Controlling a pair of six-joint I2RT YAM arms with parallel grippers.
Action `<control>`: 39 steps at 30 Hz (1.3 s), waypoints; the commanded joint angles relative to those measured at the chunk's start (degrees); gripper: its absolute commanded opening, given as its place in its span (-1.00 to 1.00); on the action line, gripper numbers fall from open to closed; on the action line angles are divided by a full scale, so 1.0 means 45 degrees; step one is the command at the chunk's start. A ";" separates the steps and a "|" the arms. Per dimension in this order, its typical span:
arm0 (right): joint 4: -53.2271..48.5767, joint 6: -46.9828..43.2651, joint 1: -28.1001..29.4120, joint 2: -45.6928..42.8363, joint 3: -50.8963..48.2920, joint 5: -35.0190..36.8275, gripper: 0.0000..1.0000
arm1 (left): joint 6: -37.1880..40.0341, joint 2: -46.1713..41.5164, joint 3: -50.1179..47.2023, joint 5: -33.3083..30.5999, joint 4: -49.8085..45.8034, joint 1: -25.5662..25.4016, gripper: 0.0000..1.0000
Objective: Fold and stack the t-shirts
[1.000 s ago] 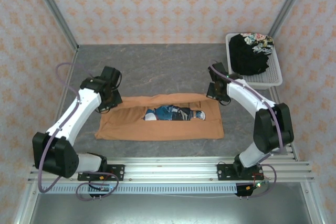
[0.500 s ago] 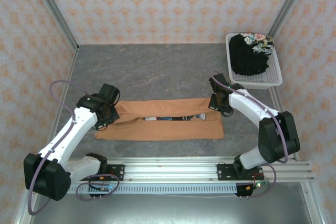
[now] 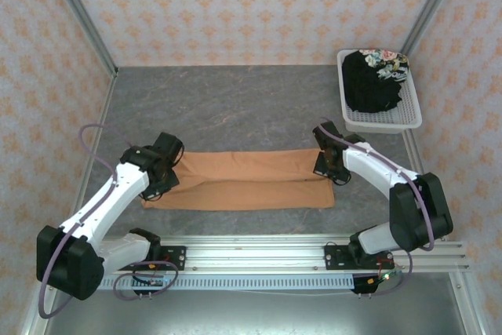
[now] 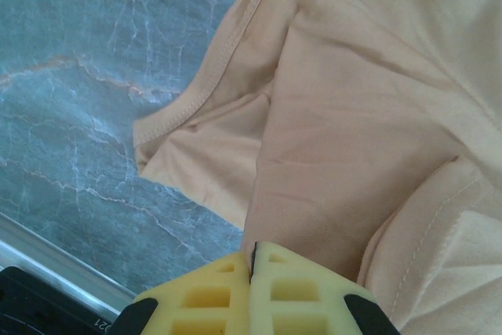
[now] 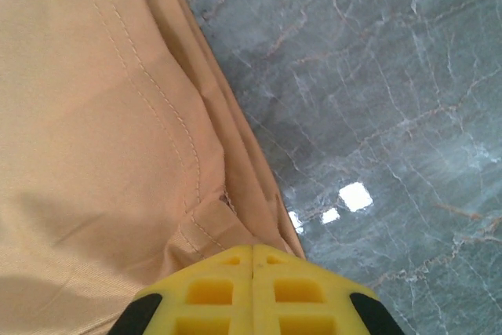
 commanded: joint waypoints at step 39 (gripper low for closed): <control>0.0618 0.1274 -0.0022 0.2113 0.0314 -0.0224 -0.94 | -0.3204 -0.0187 0.0606 0.0550 -0.0750 -0.3104 -1.00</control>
